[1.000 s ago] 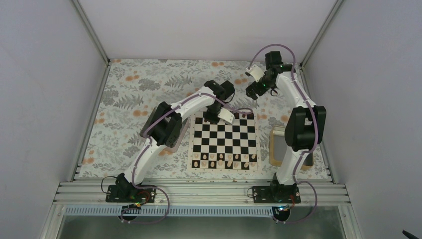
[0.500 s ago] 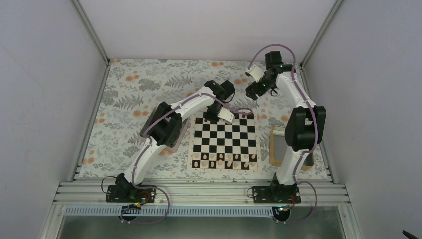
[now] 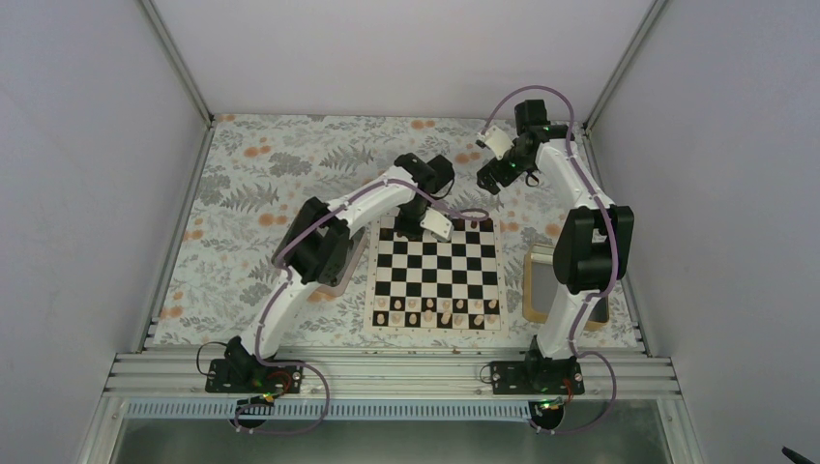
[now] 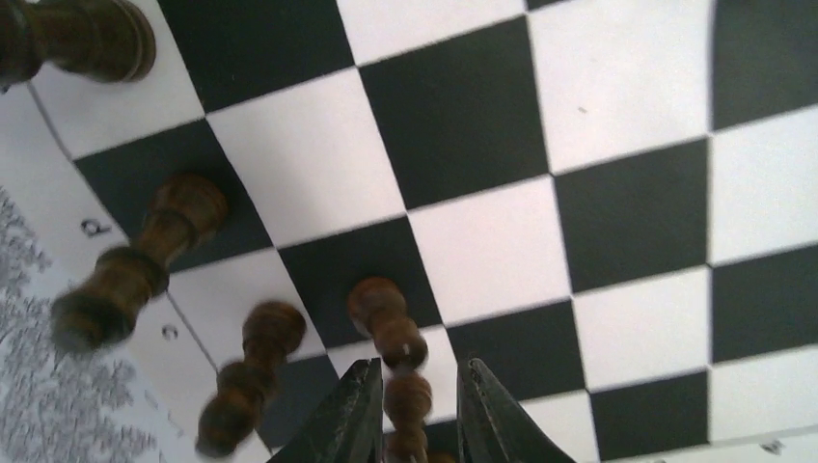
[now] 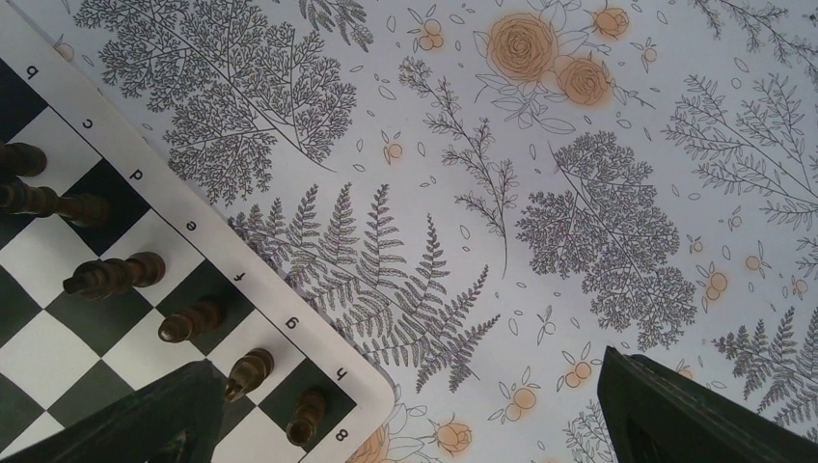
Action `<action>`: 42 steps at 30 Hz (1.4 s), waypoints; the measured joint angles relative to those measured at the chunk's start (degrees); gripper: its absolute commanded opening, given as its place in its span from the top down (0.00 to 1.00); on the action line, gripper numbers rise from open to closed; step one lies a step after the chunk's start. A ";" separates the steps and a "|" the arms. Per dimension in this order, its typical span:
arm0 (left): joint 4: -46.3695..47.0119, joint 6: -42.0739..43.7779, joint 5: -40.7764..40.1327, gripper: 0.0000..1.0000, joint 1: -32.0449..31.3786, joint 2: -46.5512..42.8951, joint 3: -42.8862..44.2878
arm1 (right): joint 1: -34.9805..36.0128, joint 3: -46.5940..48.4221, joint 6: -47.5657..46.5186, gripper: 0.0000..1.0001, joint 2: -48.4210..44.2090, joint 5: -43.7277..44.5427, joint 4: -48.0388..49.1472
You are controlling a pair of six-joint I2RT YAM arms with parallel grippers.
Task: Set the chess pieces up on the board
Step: Place the chess piece on the chessboard, then pick up the chess piece from the storage box.
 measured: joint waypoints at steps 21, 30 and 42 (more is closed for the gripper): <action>6.12 -3.89 -5.03 0.72 12.72 -34.53 -34.47 | 0.44 0.74 0.02 0.00 1.20 -0.24 -0.98; 10.40 -4.26 -5.81 0.70 18.86 -34.60 -42.64 | 0.85 0.79 0.02 0.00 1.90 -0.17 -1.20; 13.53 -4.87 -1.40 0.60 19.28 -31.45 -43.65 | 0.90 0.79 0.02 0.00 1.92 -0.17 -1.22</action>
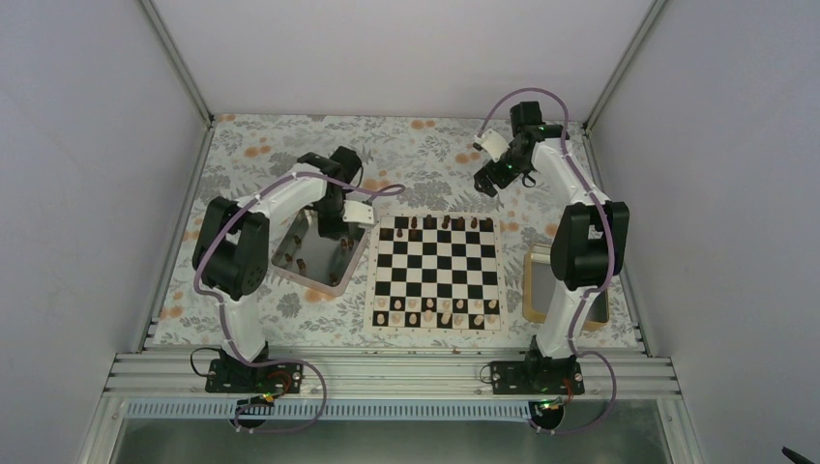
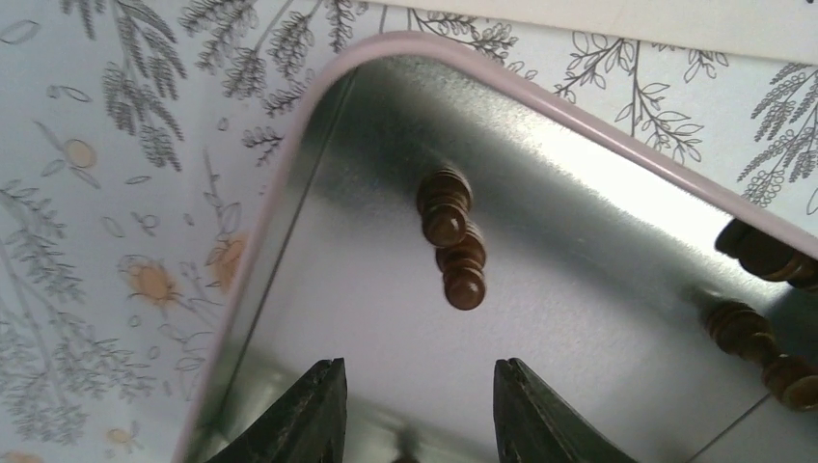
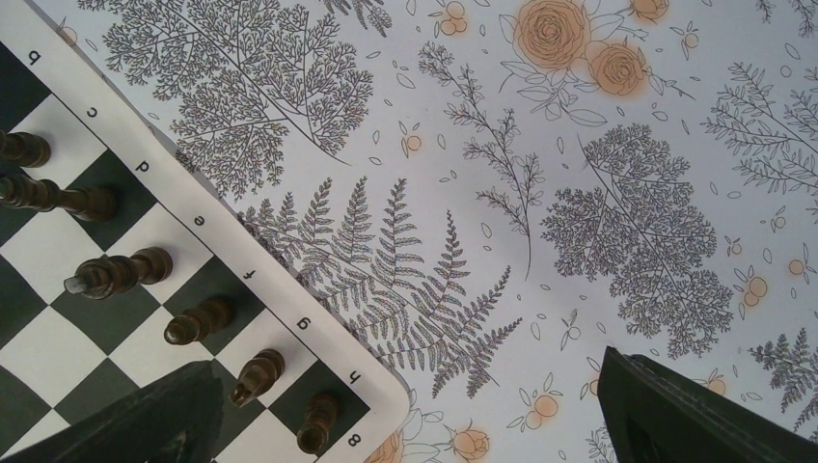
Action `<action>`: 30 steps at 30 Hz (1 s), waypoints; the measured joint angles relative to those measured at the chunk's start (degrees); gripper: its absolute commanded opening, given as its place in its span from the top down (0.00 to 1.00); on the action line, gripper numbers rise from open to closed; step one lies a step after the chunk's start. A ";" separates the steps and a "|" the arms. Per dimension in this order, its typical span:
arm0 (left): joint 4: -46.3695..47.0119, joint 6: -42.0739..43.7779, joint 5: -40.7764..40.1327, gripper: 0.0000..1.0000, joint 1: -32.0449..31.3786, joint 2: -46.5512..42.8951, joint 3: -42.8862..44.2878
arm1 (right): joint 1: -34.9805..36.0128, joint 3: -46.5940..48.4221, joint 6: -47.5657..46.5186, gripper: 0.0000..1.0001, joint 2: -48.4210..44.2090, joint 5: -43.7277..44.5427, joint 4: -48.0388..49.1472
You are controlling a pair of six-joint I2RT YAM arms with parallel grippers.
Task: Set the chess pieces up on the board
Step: Pick up the chess piece from the storage box.
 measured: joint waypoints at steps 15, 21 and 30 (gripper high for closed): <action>3.48 -2.51 3.43 0.60 -1.92 0.79 -4.66 | 0.00 0.00 -0.02 0.00 0.04 0.00 -0.02; 4.98 -3.43 3.02 0.61 -2.25 2.01 -4.70 | 0.00 0.00 -0.02 0.00 0.04 0.00 0.00; 5.44 -3.74 1.97 0.66 -2.19 3.65 -4.74 | 0.00 -0.09 -0.07 0.00 0.04 0.00 0.02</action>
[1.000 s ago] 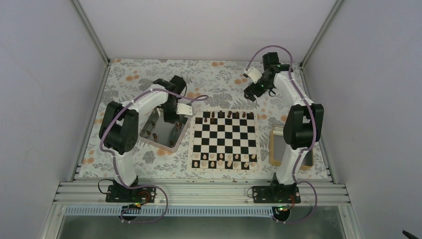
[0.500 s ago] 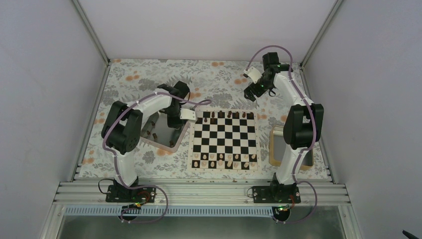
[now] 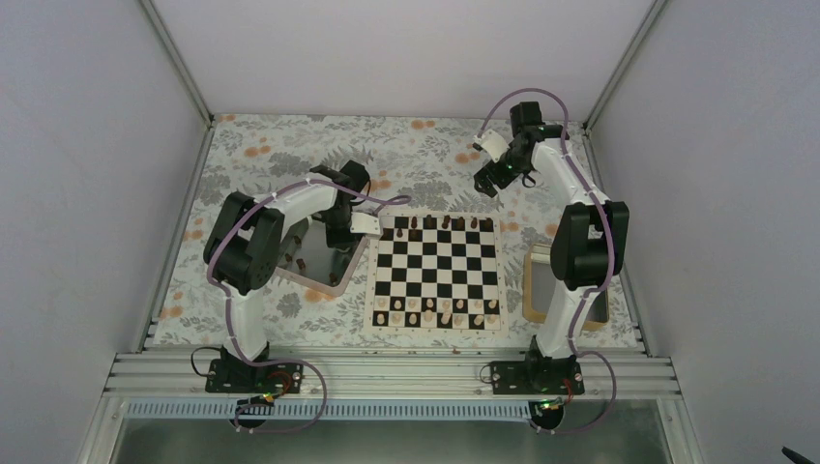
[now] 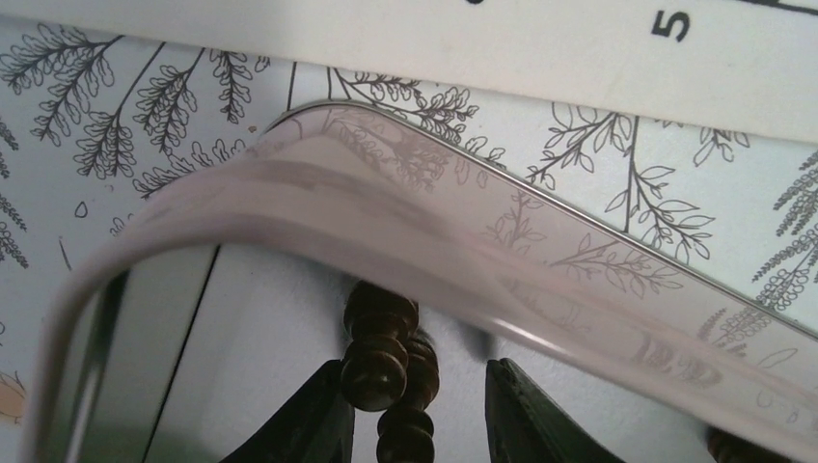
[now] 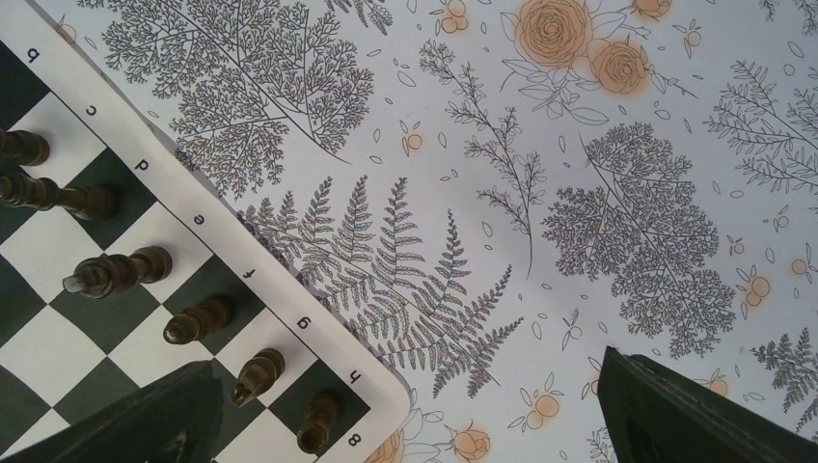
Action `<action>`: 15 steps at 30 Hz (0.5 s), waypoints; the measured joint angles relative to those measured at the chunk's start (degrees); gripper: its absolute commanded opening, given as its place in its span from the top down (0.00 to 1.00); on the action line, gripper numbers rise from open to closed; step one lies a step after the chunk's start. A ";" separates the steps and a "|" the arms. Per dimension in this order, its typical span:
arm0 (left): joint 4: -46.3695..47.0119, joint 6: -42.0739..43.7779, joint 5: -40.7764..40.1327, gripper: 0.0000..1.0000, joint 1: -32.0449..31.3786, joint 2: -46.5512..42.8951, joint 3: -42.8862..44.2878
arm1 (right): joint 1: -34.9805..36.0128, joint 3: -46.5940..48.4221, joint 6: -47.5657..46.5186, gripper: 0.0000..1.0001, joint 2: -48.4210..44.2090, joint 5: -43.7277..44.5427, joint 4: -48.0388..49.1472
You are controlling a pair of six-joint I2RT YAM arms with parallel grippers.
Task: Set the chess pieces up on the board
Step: Pick up the chess piece from the storage box.
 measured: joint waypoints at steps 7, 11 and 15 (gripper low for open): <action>-0.02 0.11 -0.31 0.73 0.00 0.00 0.00 | 0.00 0.00 0.00 0.00 0.00 0.00 0.00; -0.02 0.11 -0.83 0.79 0.02 0.02 0.00 | 0.00 0.00 0.00 0.00 0.00 0.00 -0.02; 0.04 0.15 -1.60 0.85 0.15 0.02 0.00 | 0.00 0.02 0.00 0.00 0.00 0.00 0.00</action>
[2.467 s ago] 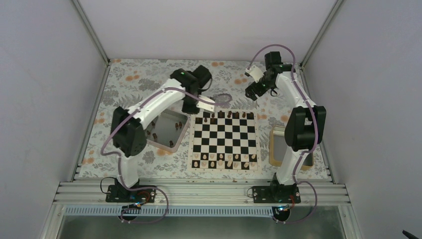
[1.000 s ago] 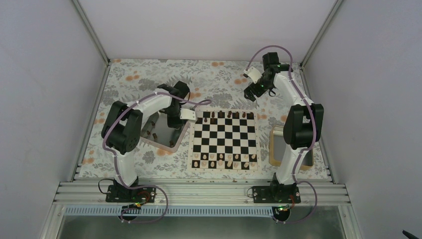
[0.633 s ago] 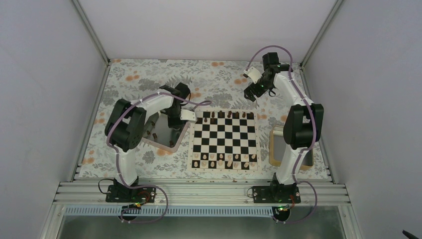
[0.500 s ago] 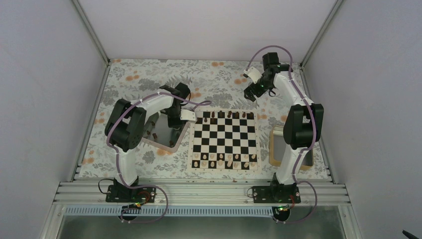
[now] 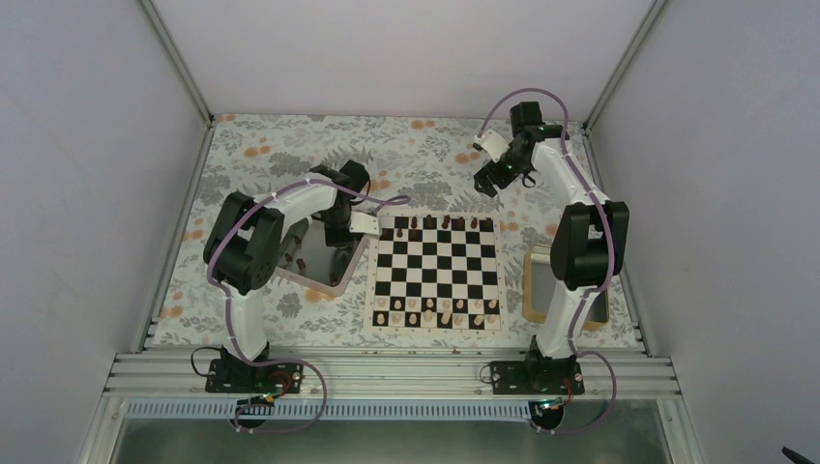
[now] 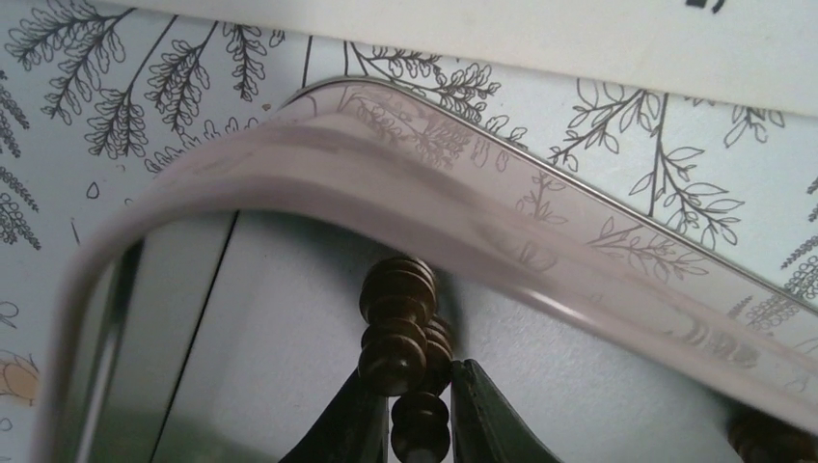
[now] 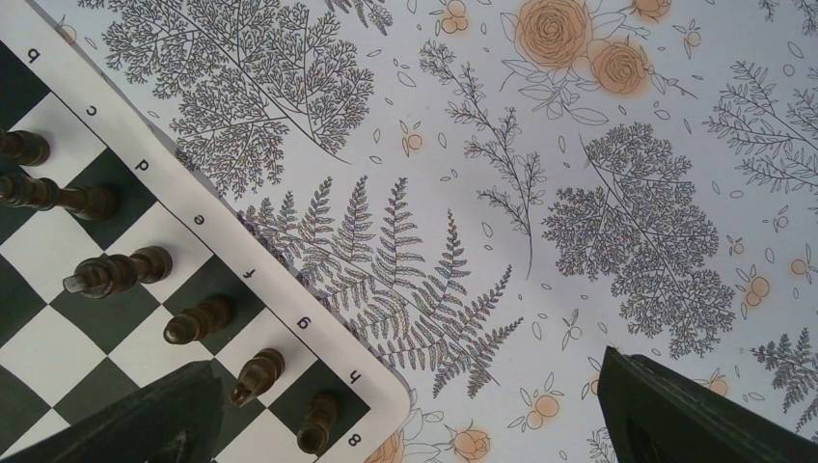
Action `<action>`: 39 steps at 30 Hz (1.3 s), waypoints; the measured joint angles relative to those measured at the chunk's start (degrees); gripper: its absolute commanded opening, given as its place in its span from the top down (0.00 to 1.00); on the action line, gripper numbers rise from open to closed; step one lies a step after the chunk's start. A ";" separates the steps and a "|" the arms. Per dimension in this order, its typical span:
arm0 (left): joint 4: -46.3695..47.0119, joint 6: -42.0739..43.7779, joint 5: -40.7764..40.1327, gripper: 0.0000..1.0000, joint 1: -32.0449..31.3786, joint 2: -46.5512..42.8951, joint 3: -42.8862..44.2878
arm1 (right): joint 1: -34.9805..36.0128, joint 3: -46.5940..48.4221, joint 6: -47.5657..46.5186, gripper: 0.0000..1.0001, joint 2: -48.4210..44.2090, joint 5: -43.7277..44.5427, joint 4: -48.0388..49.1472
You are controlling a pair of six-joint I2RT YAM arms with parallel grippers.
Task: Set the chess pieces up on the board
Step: Pick up the chess piece from the storage box, then place the chess piece on the chessboard.
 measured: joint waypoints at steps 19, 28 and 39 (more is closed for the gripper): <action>-4.11 0.31 -1.86 0.91 0.87 -0.55 6.25 | 0.00 -0.07 -0.09 0.00 0.00 0.00 0.00; -10.25 1.70 -2.86 0.90 -3.78 -0.57 26.12 | 0.00 -0.07 -0.13 0.00 0.00 0.07 0.00; -17.66 4.70 -0.37 0.90 -14.93 21.03 54.42 | -0.22 0.13 0.94 0.00 0.02 0.98 0.09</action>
